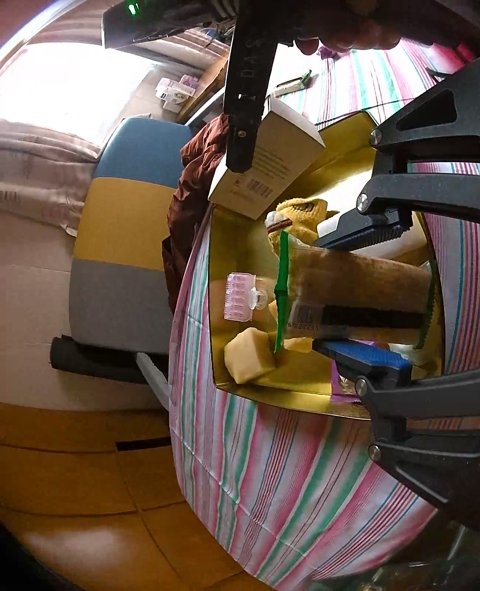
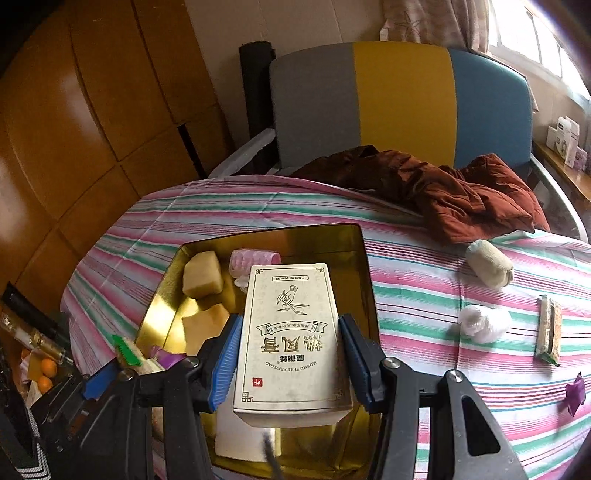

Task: Organize objects
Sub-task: 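Carry cracker pack and cream box over the gold tray with both tools, then open both tools to drop cracker pack and cream box into the tray, then move right tool to the purple snack and grasp it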

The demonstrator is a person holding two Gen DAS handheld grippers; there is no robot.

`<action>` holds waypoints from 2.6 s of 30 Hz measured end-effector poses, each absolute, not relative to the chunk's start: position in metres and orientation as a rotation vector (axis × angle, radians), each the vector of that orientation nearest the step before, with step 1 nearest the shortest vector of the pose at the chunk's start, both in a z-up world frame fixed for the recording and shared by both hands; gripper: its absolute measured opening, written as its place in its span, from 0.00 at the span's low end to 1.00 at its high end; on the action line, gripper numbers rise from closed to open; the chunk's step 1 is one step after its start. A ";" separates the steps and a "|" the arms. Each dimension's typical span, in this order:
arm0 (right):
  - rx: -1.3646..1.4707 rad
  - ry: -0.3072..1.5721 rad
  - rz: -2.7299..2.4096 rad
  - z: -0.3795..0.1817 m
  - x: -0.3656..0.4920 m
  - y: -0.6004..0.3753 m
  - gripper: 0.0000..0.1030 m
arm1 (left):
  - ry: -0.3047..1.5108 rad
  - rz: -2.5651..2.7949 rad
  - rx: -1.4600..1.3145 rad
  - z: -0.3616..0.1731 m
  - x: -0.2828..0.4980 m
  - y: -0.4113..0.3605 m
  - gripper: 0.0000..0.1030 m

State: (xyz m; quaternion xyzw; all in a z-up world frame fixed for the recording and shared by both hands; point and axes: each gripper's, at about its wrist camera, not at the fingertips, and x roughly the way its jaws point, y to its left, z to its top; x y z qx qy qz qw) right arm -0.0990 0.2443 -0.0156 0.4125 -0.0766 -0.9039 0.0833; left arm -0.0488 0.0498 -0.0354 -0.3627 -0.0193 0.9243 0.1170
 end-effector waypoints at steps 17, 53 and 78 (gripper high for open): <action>1.254 -0.380 -2.737 -0.024 -0.154 0.251 0.57 | -0.089 2.694 -1.056 -0.037 -0.078 0.049 0.61; 1.255 -0.177 -2.777 -0.030 -0.059 0.241 0.66 | 0.004 2.726 -0.987 -0.019 -0.036 0.052 0.69; 1.391 -0.327 -2.888 -0.049 -0.026 0.341 0.66 | 0.159 2.637 -0.927 -0.009 -0.016 0.097 0.74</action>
